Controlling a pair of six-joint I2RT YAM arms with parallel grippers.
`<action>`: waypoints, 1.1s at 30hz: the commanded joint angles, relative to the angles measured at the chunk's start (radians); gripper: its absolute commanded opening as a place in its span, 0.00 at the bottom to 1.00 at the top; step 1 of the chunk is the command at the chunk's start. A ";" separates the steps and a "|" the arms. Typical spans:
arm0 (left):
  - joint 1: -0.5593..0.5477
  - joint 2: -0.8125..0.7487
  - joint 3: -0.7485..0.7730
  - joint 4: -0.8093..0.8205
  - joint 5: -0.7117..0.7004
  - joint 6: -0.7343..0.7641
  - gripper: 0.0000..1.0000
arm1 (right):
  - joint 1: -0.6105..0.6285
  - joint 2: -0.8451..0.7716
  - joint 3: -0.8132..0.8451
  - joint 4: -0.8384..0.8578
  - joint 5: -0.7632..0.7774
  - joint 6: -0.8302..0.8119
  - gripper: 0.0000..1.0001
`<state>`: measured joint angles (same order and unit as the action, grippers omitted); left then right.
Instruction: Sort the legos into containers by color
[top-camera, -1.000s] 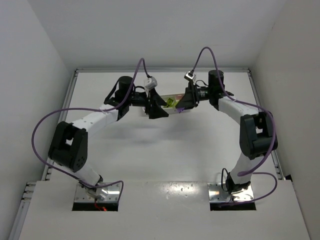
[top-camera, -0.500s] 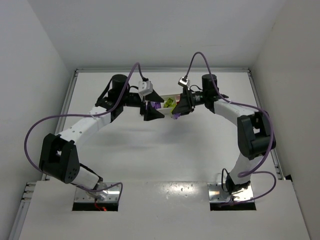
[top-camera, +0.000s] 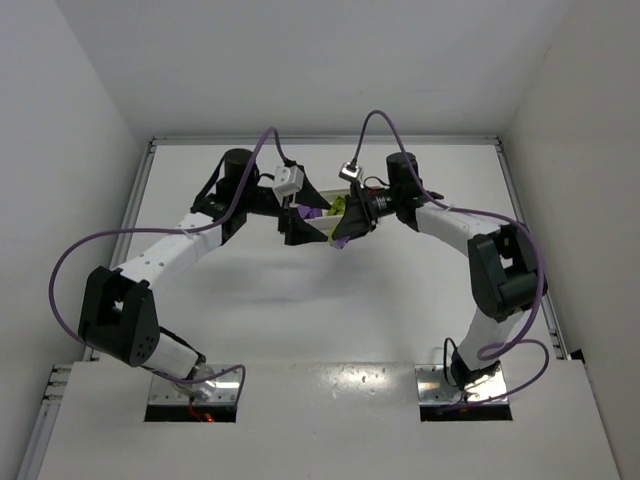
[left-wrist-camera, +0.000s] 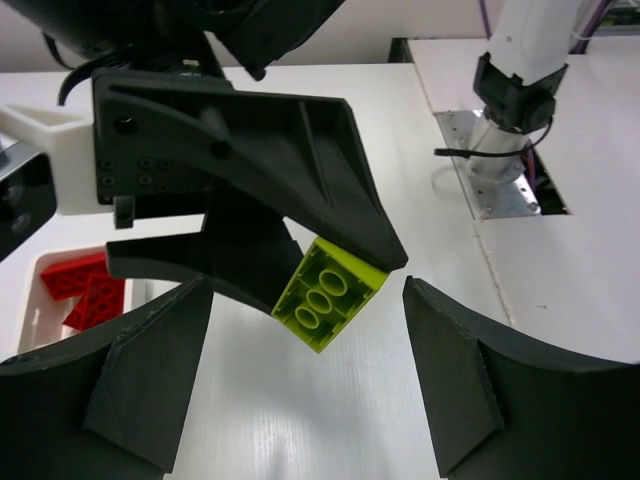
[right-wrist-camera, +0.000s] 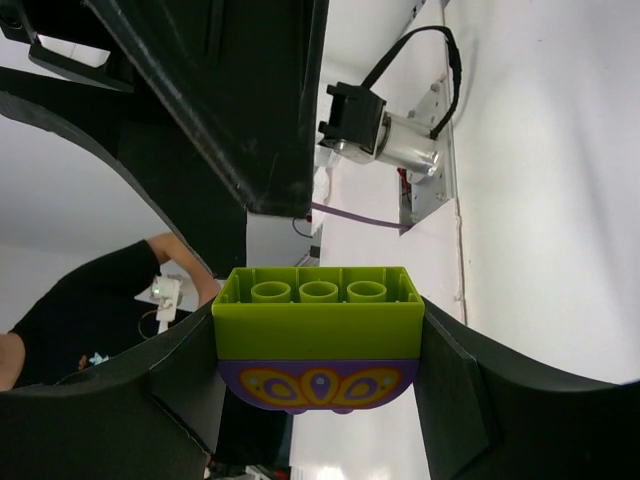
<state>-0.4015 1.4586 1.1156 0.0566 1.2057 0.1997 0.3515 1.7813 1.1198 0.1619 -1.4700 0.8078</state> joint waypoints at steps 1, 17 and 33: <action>0.000 0.000 0.036 0.025 0.121 0.060 0.82 | 0.021 -0.042 0.032 0.022 -0.130 -0.021 0.12; -0.048 0.039 0.026 -0.044 0.180 0.127 0.51 | 0.049 -0.033 0.071 0.004 -0.130 -0.012 0.12; -0.057 0.026 0.010 -0.116 0.157 0.179 0.11 | -0.008 -0.077 -0.003 0.057 -0.130 0.051 0.79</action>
<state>-0.4500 1.4982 1.1206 -0.0502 1.3396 0.3290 0.3710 1.7550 1.1015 0.1417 -1.4891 0.8425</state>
